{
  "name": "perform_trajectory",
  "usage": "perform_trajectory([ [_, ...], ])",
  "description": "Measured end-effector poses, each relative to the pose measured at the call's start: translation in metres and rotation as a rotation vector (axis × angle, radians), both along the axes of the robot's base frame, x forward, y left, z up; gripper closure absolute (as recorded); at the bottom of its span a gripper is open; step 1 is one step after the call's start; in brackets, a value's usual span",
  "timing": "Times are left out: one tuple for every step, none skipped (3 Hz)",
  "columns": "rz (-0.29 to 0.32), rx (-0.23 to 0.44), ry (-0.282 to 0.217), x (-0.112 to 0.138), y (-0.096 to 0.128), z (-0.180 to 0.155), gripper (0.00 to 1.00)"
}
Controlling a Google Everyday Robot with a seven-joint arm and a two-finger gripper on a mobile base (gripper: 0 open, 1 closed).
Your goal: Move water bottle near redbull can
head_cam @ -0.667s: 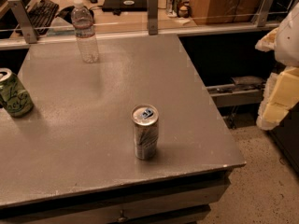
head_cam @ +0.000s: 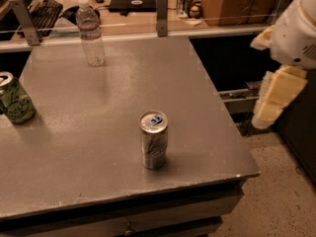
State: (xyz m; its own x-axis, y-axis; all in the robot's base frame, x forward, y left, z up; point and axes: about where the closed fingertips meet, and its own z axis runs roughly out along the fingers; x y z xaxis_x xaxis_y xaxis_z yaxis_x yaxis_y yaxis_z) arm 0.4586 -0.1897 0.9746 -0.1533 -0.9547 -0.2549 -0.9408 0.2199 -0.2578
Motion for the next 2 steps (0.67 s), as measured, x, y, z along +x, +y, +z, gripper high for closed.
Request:
perform_trajectory([
  [0.086, 0.061, -0.034, 0.041, 0.04, -0.004, 0.0],
  [0.21, 0.173, -0.08, 0.099, 0.104, -0.005, 0.0],
])
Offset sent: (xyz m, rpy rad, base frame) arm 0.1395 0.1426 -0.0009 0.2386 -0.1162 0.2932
